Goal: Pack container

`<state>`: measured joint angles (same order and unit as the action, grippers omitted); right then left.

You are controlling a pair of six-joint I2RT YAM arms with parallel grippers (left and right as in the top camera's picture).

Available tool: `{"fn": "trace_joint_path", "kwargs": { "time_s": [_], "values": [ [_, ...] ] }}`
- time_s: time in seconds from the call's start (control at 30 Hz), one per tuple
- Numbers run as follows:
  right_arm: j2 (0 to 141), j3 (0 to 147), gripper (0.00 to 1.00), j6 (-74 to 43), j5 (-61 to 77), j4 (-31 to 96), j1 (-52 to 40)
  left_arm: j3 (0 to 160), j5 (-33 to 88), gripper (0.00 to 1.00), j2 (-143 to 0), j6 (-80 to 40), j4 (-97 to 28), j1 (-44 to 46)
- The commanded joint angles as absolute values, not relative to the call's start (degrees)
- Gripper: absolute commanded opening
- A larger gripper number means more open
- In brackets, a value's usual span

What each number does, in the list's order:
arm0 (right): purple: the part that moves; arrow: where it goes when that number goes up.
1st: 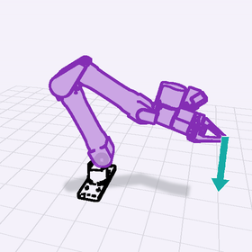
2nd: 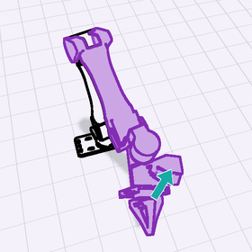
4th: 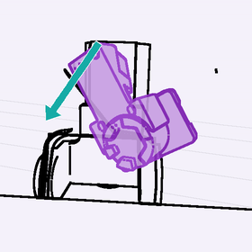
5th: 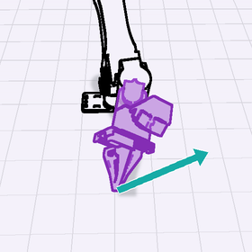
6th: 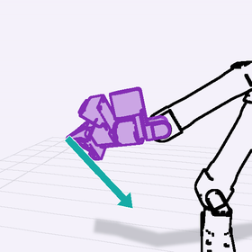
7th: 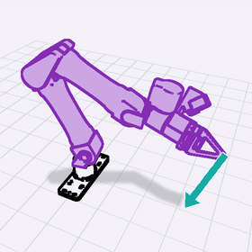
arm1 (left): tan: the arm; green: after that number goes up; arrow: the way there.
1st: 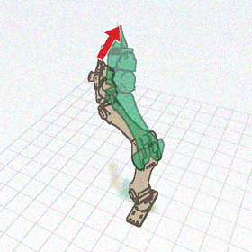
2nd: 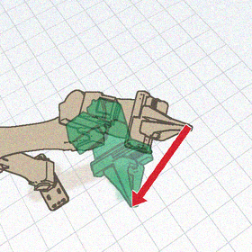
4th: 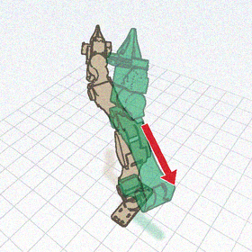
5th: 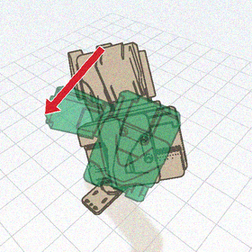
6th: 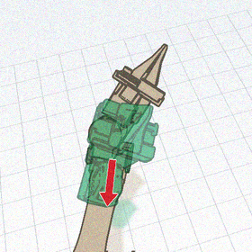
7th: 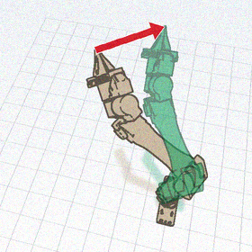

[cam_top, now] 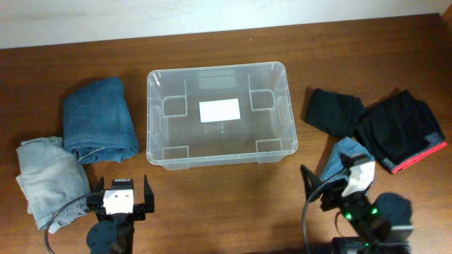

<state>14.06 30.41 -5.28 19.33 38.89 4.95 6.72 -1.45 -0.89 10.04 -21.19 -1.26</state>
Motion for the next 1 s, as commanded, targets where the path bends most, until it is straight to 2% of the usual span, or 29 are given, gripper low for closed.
{"fn": "trace_joint_path", "kwargs": {
  "time_s": [0.0, 0.13, 0.2, 0.3, 0.47, 0.57, 0.63, 0.73, 0.97],
  "values": [
    [28.56, 45.84, 0.98, -6.7, 10.94, 45.78, 5.28, 6.42, -1.02, 0.99, -0.34, 9.98, -21.04, -1.3],
    [45.17, 60.71, 0.98, -6.22, 17.37, 50.98, 5.28, 6.42, -1.02, 1.0, -0.34, 9.98, -21.04, -1.3],
    [49.98, 63.2, 0.98, -6.68, 17.08, 51.03, 5.65, 6.42, -1.02, 1.0, -0.34, 9.98, -21.04, -1.3],
    [57.3, 66.39, 0.98, -18.83, 12.95, 53.54, 10.24, 6.42, -1.02, 0.99, -0.34, 9.98, -21.04, -1.3],
    [67.81, 66.98, 0.98, -24.32, 14.26, 54.87, 27.81, 6.42, -1.02, 0.99, -0.34, 9.98, -21.04, -1.3],
    [72.51, 66.98, 0.98, -23.79, 17.67, 54.87, 37.43, 6.42, -1.02, 0.99, -0.34, 9.98, -21.04, -1.3],
    [77.25, 66.98, 0.99, -19.51, 23.07, 54.85, 45.65, 6.42, -1.02, 0.99, -0.34, 9.98, -21.04, -1.3],
    [83.46, 66.98, 0.98, -16.19, 29.34, 54.48, 52.47, 6.42, -1.04, 0.99, -0.34, 9.98, -21.04, -1.3],
    [96.77, 66.98, 0.98, -13.63, 32.38, 50.09, 63.29, 6.42, -1.02, 1.0, -0.34, 9.98, -21.04, -1.3]
  ]
}}
